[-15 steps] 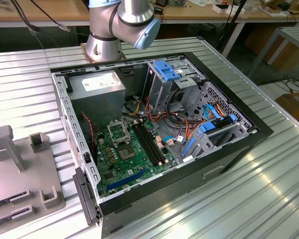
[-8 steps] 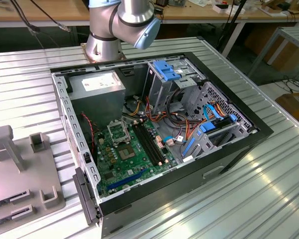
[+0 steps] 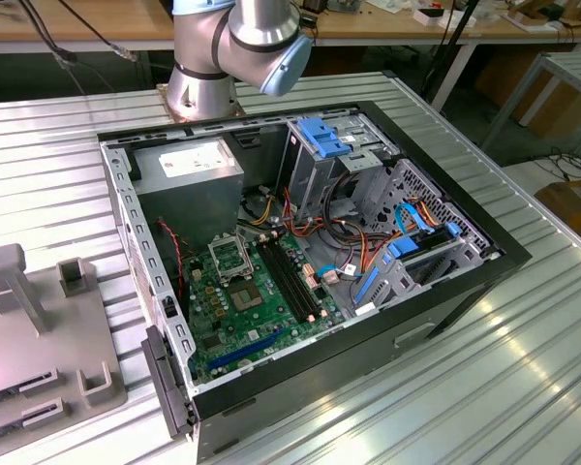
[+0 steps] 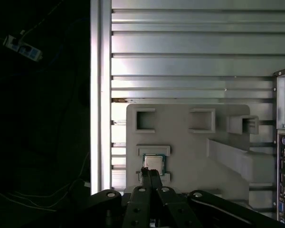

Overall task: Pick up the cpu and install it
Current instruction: 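Pick up the cpu and move it towards the insertion slot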

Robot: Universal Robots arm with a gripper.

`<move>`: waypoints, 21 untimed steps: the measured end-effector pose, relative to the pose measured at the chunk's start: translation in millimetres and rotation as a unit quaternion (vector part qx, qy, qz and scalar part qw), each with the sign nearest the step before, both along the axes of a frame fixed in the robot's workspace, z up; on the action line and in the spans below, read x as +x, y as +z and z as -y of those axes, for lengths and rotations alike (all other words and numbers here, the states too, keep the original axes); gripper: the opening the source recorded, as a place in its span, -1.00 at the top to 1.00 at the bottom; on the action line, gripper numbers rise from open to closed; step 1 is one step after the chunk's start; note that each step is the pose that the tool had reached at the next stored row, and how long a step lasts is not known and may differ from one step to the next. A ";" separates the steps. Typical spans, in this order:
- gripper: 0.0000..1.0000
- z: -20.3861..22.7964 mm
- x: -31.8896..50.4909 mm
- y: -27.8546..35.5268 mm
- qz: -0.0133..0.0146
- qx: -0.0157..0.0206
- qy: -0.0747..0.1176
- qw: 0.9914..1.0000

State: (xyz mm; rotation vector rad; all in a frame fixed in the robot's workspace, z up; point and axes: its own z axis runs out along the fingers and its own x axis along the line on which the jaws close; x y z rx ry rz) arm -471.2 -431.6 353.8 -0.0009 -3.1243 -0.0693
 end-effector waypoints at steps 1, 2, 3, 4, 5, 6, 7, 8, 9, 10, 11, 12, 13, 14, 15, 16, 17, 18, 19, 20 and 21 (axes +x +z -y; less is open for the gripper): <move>0.79 0.0 -0.2 0.0 0.000 0.000 0.000 1.000; 0.79 0.0 -0.5 0.0 0.000 0.000 0.000 1.000; 0.66 0.0 -0.8 0.0 0.000 0.000 0.000 1.000; 0.54 0.0 -0.9 0.0 0.000 0.000 0.000 1.000; 0.41 0.0 -1.1 0.0 0.000 0.000 0.000 1.000; 0.29 0.0 -1.3 0.0 0.000 0.000 0.000 1.000; 0.29 0.0 -1.4 0.0 0.000 0.000 0.000 1.000; 0.29 0.0 -1.6 0.0 0.000 0.000 0.000 1.000; 0.17 0.0 -1.8 0.0 0.000 0.000 0.000 1.000; 0.05 0.0 -2.0 0.0 0.000 0.000 0.000 1.000; -0.07 0.0 -2.1 0.0 0.000 0.000 0.000 1.000; -0.20 0.0 -2.3 0.0 0.000 0.000 0.000 1.000; -0.20 0.0 -2.5 0.0 0.000 0.000 0.000 1.000; -0.20 0.0 -2.6 0.0 0.000 0.000 0.000 1.000; -0.20 0.0 -2.6 -0.5 0.000 -0.001 0.000 1.000; -0.20 0.0 -2.6 -1.2 0.000 -0.002 0.001 1.000; -0.20 -0.1 -2.6 -2.1 0.000 -0.003 0.001 1.000; -0.20 0.0 -2.6 -3.4 0.000 -0.006 0.002 1.000; -0.20 0.0 -2.6 -4.9 0.000 -0.007 0.003 1.000; -0.20 0.1 -2.5 -6.3 0.000 -0.007 0.004 1.000; -0.20 0.1 -2.5 -7.9 0.000 -0.007 0.004 1.000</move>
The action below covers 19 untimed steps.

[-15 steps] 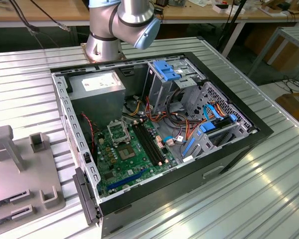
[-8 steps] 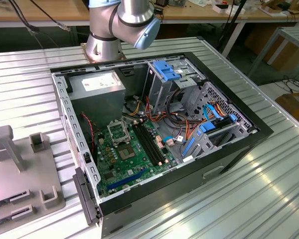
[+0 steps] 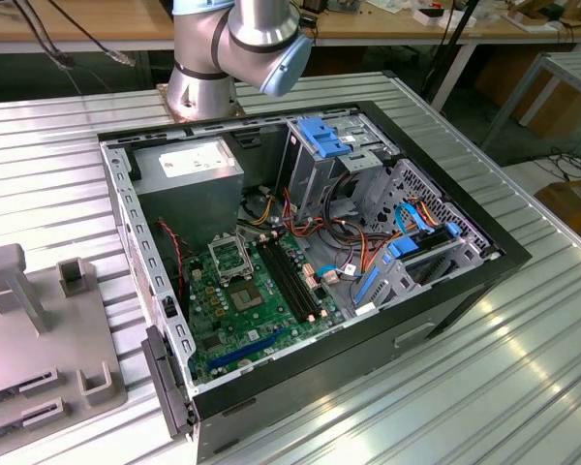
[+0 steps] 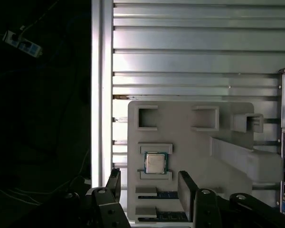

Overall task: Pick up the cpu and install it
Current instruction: 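Pick up the cpu and move it towards the insertion slot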

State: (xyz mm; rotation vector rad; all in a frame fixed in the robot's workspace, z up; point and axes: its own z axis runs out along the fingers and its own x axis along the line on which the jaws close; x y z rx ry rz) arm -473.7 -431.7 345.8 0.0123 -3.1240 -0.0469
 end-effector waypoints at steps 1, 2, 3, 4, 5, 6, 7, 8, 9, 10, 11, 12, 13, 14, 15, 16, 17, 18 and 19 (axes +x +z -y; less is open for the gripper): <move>-0.20 0.0 0.0 -1.8 0.000 0.000 0.001 1.000; -0.20 -0.1 -0.1 -3.1 0.000 0.000 0.006 1.000; -0.20 -0.1 -0.1 -4.0 0.000 0.000 0.012 1.000; -0.20 -0.1 -0.1 -4.9 0.000 0.000 0.017 1.000; -0.20 0.0 0.0 -5.9 0.000 0.000 0.021 1.000; -0.20 -0.1 -0.1 -6.8 0.000 0.000 0.023 1.000; -0.20 -0.1 -0.1 -8.0 0.000 0.000 0.023 1.000; -0.20 -0.1 -0.1 -9.2 0.000 0.000 0.023 1.000; -0.20 -0.1 0.0 -11.2 0.000 0.000 0.023 1.000; -0.20 -0.1 0.0 -13.0 0.000 0.000 0.022 1.000; -0.20 -0.1 0.0 -14.7 0.000 0.000 0.021 1.000; -0.20 -0.1 0.0 -17.2 0.000 0.000 0.019 1.000; -0.20 0.1 0.1 -19.2 0.000 0.000 0.018 1.000; -0.20 0.3 0.2 -21.0 0.000 0.000 0.018 1.000; -0.20 1.0 0.2 -24.0 0.000 0.000 0.017 1.000; -0.20 1.7 0.4 -27.0 0.000 0.000 0.016 1.000; -0.20 1.7 0.5 -28.8 0.000 0.000 0.015 1.000; -0.20 1.8 0.8 -32.4 0.000 0.000 0.014 1.000; -0.20 1.9 0.9 -34.7 0.000 0.000 0.014 1.000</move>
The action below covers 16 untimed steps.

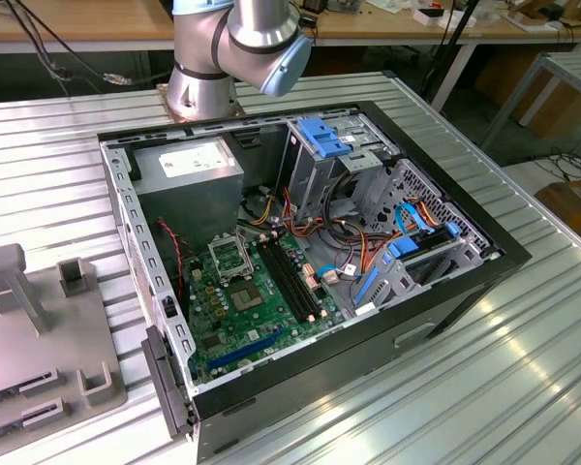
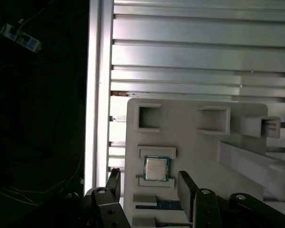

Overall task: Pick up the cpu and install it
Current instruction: 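Pick up the cpu and move it towards the insertion slot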

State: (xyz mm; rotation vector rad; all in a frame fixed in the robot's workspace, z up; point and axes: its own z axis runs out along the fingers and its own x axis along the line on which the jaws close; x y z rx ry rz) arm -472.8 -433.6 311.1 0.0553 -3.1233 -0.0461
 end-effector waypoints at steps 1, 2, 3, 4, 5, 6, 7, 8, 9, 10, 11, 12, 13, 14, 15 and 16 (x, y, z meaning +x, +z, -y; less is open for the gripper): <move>-0.20 0.2 0.0 -2.0 0.000 0.000 0.000 1.000; -0.20 0.4 0.0 -4.1 0.000 0.000 0.000 1.000; -0.20 0.7 0.1 -5.7 0.000 0.000 0.000 1.000; -0.20 0.9 0.2 -7.0 0.000 0.000 0.000 1.000; -0.20 1.0 0.3 -8.3 0.000 0.000 0.000 1.000; -0.20 1.1 0.5 -9.6 0.000 0.000 0.000 1.000; -0.20 1.1 0.7 -10.8 0.000 0.000 0.000 1.000; -0.20 1.1 1.0 -12.1 0.000 0.000 0.000 1.000; -0.20 1.2 1.3 -13.1 0.000 0.000 0.000 1.000; -0.20 1.2 1.5 -14.3 0.000 0.000 0.000 1.000; -0.20 1.2 1.7 -15.6 0.000 0.000 0.000 1.000; -0.20 1.2 1.8 -16.7 0.000 0.000 0.000 1.000; -0.20 1.2 1.8 -18.0 0.000 -0.001 0.000 1.000; -0.20 1.3 2.0 -20.0 0.000 -0.001 0.000 1.000; -0.20 1.4 2.1 -21.9 0.000 -0.001 0.000 1.000; -0.20 1.6 2.2 -23.2 0.000 -0.001 0.000 1.000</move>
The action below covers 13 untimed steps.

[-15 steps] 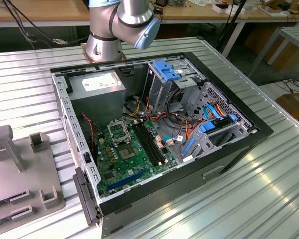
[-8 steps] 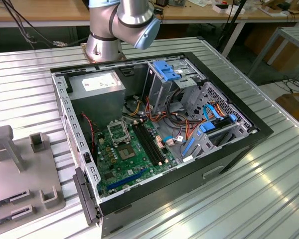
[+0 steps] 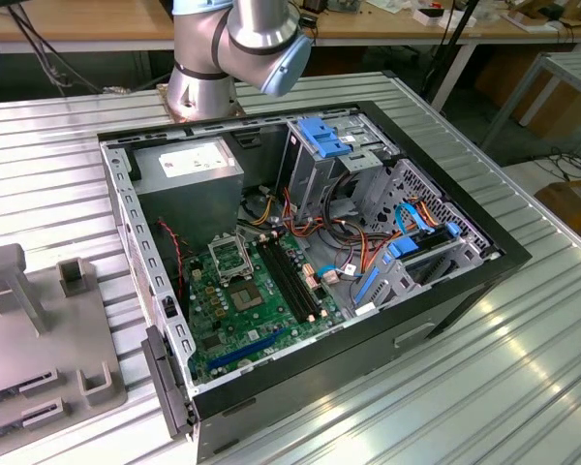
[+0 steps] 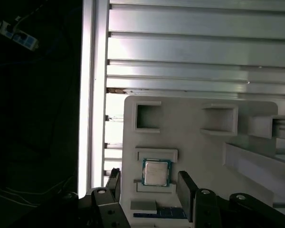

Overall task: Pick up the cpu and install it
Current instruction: 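Pick up the cpu and move it towards the insertion slot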

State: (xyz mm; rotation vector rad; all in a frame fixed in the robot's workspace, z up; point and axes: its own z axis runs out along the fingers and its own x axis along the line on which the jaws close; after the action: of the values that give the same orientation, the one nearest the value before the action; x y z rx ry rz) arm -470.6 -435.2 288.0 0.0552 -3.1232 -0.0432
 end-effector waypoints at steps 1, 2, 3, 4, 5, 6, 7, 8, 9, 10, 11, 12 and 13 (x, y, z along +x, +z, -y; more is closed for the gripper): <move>-0.20 0.4 0.0 -1.5 0.000 0.000 0.000 1.000; -0.20 0.8 0.1 -2.8 0.000 0.000 0.000 1.000; -0.20 1.4 0.0 -4.3 0.000 0.000 0.000 1.000; -0.20 2.0 0.0 -5.5 0.000 0.000 0.000 1.000; -0.20 2.6 0.0 -6.9 0.000 0.000 0.000 1.000; -0.20 3.2 0.0 -8.3 0.000 0.000 0.000 1.000; -0.20 4.0 0.0 -9.8 0.000 0.000 0.000 1.000; -0.20 4.6 0.0 -10.9 0.000 0.000 0.000 1.000; -0.20 5.2 0.0 -12.1 0.000 -0.001 0.000 1.000; -0.20 5.8 0.0 -13.3 0.000 -0.001 0.000 1.000; -0.20 6.8 0.1 -15.1 0.000 -0.001 0.000 1.000; -0.20 7.4 0.2 -16.5 0.000 -0.001 0.000 1.000; -0.20 8.1 0.3 -18.0 0.000 -0.001 0.000 1.000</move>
State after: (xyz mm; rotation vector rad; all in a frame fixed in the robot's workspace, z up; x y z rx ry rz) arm -470.3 -443.4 269.9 0.0549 -3.1233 -0.0389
